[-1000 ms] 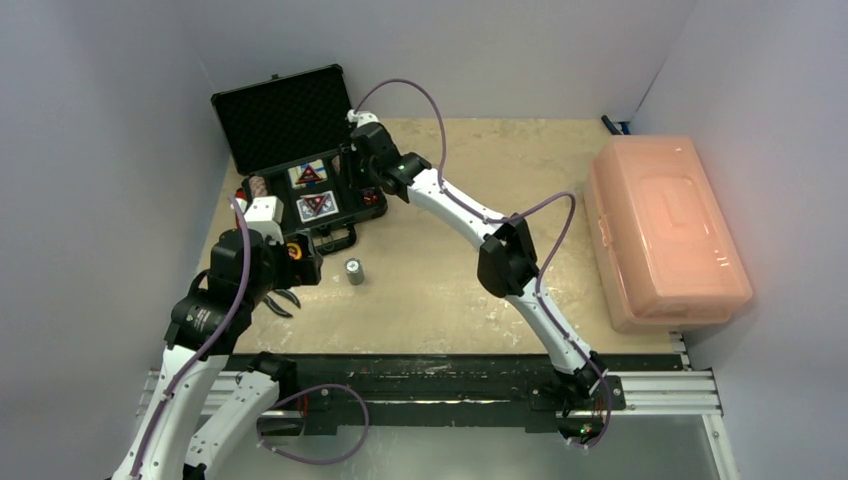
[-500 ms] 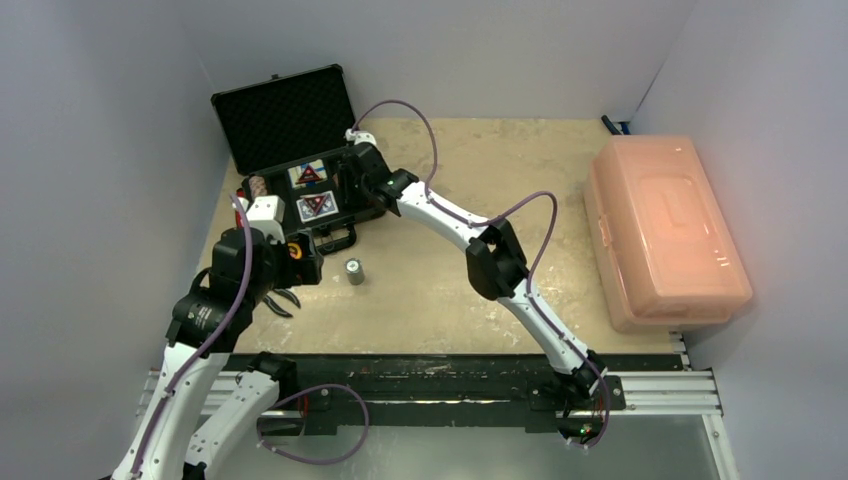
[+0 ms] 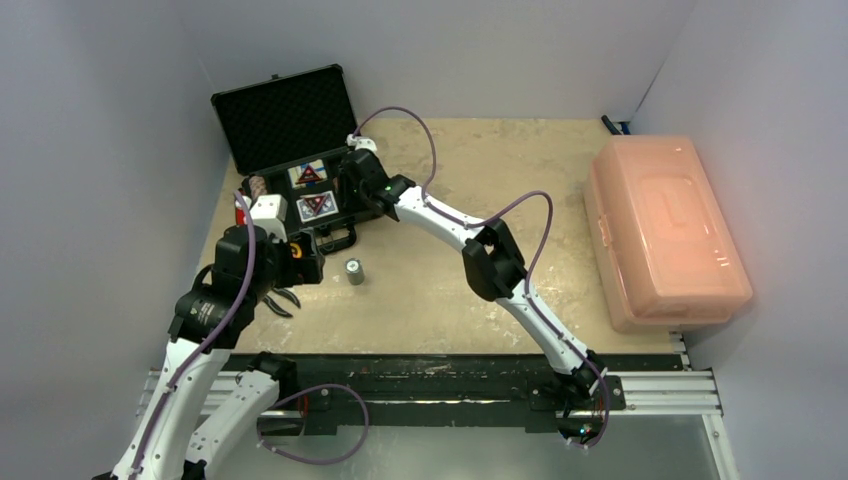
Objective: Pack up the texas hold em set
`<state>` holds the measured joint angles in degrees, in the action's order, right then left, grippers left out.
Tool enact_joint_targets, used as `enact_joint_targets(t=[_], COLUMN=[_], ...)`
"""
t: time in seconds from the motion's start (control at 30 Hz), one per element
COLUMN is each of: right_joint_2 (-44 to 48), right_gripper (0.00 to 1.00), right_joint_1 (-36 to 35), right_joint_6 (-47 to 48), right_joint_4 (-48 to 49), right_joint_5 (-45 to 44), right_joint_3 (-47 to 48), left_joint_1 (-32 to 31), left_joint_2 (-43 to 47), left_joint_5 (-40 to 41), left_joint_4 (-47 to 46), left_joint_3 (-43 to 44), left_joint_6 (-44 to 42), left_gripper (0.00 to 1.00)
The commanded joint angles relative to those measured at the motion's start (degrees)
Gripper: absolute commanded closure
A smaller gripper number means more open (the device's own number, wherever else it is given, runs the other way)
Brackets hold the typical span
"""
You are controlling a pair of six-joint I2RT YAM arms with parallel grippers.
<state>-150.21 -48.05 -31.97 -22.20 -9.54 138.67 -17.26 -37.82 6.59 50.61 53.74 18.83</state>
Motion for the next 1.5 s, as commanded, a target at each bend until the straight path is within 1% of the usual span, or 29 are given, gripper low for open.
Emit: enact_joint_targets(t=[0.0, 0.2, 0.33, 0.6, 1.07, 1.27, 1.47], right_joint_2=[3.67, 5.17, 5.67, 6.02, 7.94, 8.68, 9.38], right_gripper=[0.94, 0.92, 0.89, 0.72, 0.5, 0.43, 0.39], right_joint_1=[-0.3, -0.64, -0.7, -0.73, -0.9, -1.05, -1.25], right_joint_6=[-1.59, -2.5, -2.79, -3.18, -3.8, -4.06, -4.4], right_joint_4=[-2.01, -3.39, -3.61, -4.16, -4.5, -4.69, -5.27], right_joint_5=[-2.83, -4.81, -4.83, -4.25, -4.53, -4.89, -5.34], right_joint_3=[-2.36, -4.25, -5.2, -5.6, -6.67, -6.93, -7.17], left_joint_1=[0.38, 0.38, 0.38, 0.38, 0.38, 0.38, 0.38], left_joint_2=[-0.14, -0.67, -1.0, -1.2, -1.38, -1.33, -1.29], left_joint_5=[-0.47, -0.53, -0.59, -0.57, -0.68, -0.72, -0.75], left_joint_4=[-1.95, -1.98, -1.96, -1.96, -2.05, -2.03, -2.03], left_joint_3=[-0.19, -0.19, -0.16, -0.13, -0.12, -0.11, -0.12], left_joint_6=[-0.99, -0.97, -1.04, -1.07, -1.05, -1.14, -1.11], left_gripper=[0.03, 0.04, 0.04, 0.04, 0.04, 0.04, 0.04])
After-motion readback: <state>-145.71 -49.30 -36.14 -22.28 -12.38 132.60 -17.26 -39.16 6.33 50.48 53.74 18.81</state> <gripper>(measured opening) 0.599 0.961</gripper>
